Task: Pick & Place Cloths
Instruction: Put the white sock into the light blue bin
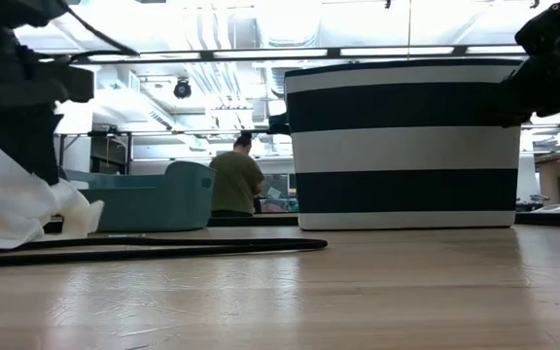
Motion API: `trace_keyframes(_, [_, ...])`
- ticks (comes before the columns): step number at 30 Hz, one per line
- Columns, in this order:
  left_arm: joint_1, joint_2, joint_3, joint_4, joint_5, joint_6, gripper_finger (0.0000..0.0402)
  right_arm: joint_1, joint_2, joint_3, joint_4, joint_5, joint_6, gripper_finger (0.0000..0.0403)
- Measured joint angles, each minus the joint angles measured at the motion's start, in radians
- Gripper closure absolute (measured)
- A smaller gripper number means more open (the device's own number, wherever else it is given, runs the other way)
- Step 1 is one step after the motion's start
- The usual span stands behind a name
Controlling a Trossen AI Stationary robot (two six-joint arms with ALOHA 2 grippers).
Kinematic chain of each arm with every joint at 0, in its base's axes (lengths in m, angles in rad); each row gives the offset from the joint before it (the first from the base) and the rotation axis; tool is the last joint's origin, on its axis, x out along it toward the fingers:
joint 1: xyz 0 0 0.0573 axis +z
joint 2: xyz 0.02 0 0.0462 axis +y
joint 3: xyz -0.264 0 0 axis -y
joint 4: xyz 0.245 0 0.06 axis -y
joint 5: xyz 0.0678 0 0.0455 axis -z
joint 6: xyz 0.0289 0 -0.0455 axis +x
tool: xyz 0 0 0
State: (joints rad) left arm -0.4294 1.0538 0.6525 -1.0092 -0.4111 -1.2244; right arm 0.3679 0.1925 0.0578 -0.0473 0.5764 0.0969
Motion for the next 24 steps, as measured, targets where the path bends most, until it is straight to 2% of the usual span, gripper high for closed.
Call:
trace_keyframes(3, [0.0,0.0,-0.008,0.092,-0.001,0.07,0.0289,0.0,0.0,0.0,0.0,0.0,0.0,0.0394])
trace_keyframes(8, [0.0,-0.002,-0.01,0.178,-0.049,0.127,0.0386,0.0,0.0,0.0,0.0,0.0,0.0,0.0394])
trace_keyframes(16, [0.0,-0.011,0.066,0.242,-0.175,0.278,0.0396,0.0,0.0,0.0,0.0,0.0,0.0,0.0394])
trace_keyframes(24, [0.019,-0.011,0.228,0.24,-0.416,0.52,0.0398,0.0,0.0,0.0,0.0,0.0,0.0,0.0394])
